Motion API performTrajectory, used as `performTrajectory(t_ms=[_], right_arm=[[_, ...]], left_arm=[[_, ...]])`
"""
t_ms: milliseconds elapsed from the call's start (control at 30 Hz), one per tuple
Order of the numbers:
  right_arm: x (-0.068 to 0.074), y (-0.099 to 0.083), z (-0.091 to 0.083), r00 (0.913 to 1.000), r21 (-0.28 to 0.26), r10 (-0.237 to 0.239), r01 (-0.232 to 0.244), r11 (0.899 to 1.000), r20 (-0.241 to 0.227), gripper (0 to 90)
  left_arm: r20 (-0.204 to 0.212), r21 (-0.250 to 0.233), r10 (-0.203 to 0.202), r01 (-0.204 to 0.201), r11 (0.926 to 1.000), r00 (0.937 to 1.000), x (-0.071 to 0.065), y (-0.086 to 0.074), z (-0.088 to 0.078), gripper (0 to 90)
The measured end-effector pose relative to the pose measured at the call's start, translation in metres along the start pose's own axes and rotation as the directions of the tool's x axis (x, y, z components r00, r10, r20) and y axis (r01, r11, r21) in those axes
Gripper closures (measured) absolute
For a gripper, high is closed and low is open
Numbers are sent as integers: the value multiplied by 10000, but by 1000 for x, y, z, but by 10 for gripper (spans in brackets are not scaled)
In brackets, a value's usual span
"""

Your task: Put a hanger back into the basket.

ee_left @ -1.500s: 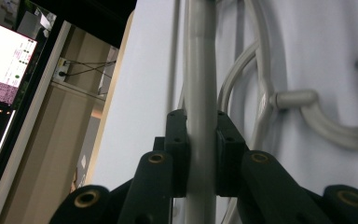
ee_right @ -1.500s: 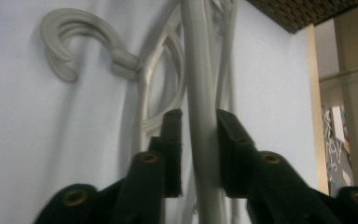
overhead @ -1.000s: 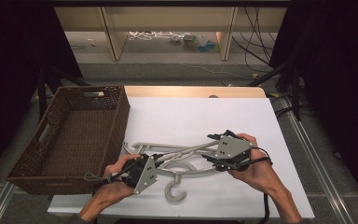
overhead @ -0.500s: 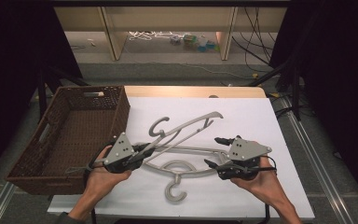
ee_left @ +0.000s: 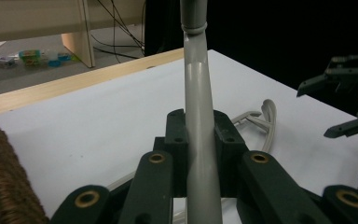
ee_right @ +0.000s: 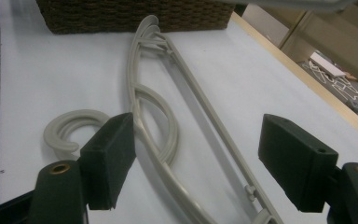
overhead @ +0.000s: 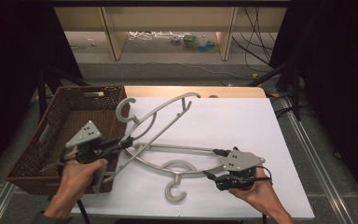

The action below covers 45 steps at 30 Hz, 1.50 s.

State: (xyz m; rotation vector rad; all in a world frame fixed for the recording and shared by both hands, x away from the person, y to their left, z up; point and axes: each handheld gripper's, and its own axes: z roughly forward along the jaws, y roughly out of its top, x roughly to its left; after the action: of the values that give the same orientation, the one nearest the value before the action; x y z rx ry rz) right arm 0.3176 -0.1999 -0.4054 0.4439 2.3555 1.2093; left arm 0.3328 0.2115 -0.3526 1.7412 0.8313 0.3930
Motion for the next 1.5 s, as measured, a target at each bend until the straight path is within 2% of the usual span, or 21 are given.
performTrajectory(t_ms=[133, 200, 267, 300, 333, 367, 433, 500, 533, 600, 733, 833, 900, 1167, 1233, 1300, 1400, 1500], right_arm=[[1, -2, 2, 10000, 16, -36, 36, 10000, 15, 282], [2, -3, 2, 10000, 43, 29, -28, 10000, -58, 282], [2, -4, 3, 10000, 11, 34, -34, 10000, -48, 282], [2, -4, 3, 10000, 31, 38, -38, 10000, -58, 281], [3, -6, 4, 9999, 31, 89, -88, 10000, -104, 273], [3, -6, 4, 9999, 31, 89, -88, 10000, -104, 273], [3, -7, 5, 9997, 50, 208, -207, 9998, -104, 247], [3, -8, 7, 9995, 44, 306, -306, 9995, -46, 229], [3, -9, 7, 9995, 28, 327, -327, 9995, -43, 224], [3, -9, 7, 9994, 5, 351, -351, 9994, -24, 217], [3, -10, 8, 9989, 9, 473, -473, 9989, -40, 200], [4, -12, 11, 9990, 94, 445, -444, 9990, -58, 202], [4, -12, 11, 9990, 140, 428, -427, 9990, -94, 203], [4, -13, 12, 9990, 202, 432, -431, 9989, -80, 206], [4, -13, 12, 9990, 189, 433, -432, 9989, -93, 207], [4, -14, 12, 9990, 246, 451, -449, 9987, -65, 207], [4, -14, 12, 9989, 215, 457, -456, 9987, -49, 208], [4, -14, 12, 9990, 235, 446, -445, 9987, -53, 208]], left_arm=[[-208, -43, -267, 266, 9996, 9994, 11, 12, -18, 791], [-421, -41, -262, 261, 9997, 9988, 18, 17, -27, 791], [-600, -39, -445, 443, 9990, 9972, 25, 20, -35, 791], [-696, -117, 212, -221, 9997, 9974, 35, 24, -38, 791], [-950, -73, -638, 634, 9980, 9934, 37, 26, -46, 792], [-950, -73, -638, 634, 9980, 9934, 37, 26, -46, 791], [-1469, -132, -623, 611, 9980, 9872, 50, 30, -56, 791], [-1573, -156, -663, 647, 9978, 9853, 52, 31, -58, 791], [-1785, -197, -686, 661, 9976, 9815, 60, 31, -63, 791], [-1906, -157, -624, 605, 9980, 9797, 64, 31, -66, 791], [-2369, -48, -389, 388, 9992, 9708, 80, 31, -75, 791], [-2529, -52, -366, 365, 9993, 9668, 91, 29, -81, 791], [-2602, 47, -306, 330, 9994, 9651, 98, 27, -84, 791], [-3076, 635, 33, 170, 9978, 9515, 127, 22, -98, 791], [-3112, 703, 113, 111, 9975, 9503, 129, 20, -99, 791], [-3194, 1058, 276, 68, 9944, 9472, 137, 16, -103, 791], [-3279, 1290, 282, 152, 9915, 9443, 141, 11, -105, 791], [-3276, 1340, 390, 56, 9910, 9440, 144, 6, -107, 791]])
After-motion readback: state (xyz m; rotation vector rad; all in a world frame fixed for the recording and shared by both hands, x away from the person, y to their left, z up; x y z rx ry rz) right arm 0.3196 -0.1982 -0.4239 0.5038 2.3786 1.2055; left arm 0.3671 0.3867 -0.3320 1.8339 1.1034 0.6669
